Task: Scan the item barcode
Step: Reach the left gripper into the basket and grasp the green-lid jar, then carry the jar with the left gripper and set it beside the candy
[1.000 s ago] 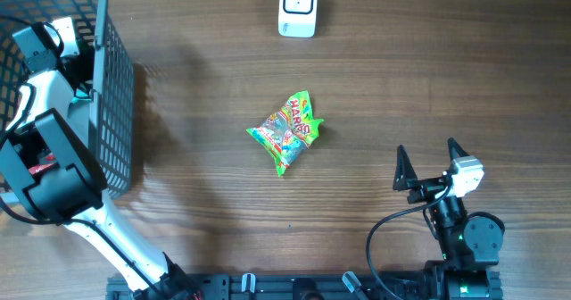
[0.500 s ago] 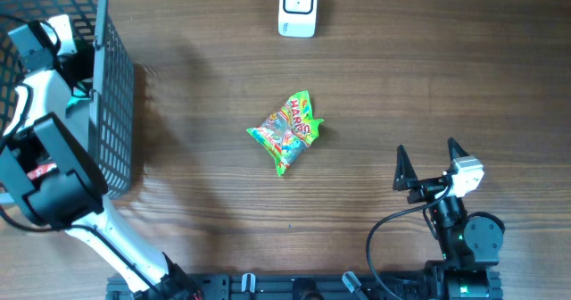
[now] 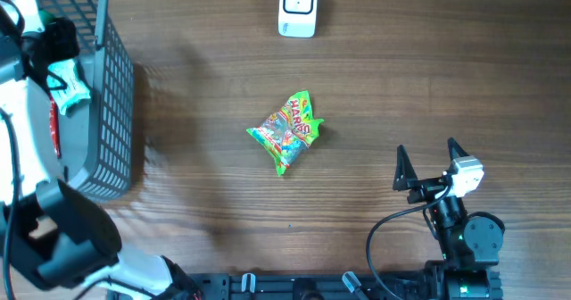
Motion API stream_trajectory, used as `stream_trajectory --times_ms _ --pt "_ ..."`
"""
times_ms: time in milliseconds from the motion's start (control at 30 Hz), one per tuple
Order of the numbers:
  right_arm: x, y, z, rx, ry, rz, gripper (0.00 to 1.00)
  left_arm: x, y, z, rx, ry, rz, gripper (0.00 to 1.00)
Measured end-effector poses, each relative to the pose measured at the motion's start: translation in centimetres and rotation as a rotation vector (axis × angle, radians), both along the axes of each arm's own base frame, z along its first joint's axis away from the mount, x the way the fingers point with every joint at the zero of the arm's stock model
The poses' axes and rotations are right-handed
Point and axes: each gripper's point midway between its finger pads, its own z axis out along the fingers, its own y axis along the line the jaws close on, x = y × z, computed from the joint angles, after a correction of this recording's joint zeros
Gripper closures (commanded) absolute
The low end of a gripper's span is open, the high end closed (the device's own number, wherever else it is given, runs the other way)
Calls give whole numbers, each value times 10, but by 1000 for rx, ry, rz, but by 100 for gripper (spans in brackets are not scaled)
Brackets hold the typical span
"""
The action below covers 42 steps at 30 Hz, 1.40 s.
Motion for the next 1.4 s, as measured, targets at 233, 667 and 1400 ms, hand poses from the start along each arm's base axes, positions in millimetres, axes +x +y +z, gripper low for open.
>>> stream_trajectory --times_ms 233,667,1400 --pt "0 0 0 0 0 0 0 -42 -25 108 55 -202 13 48" --pt "0 0 0 0 0 0 1 -70 -216 147 -37 -227 -397 47" --pt "0 0 0 0 0 0 0 -128 -582 -147 -110 451 -1116 43"
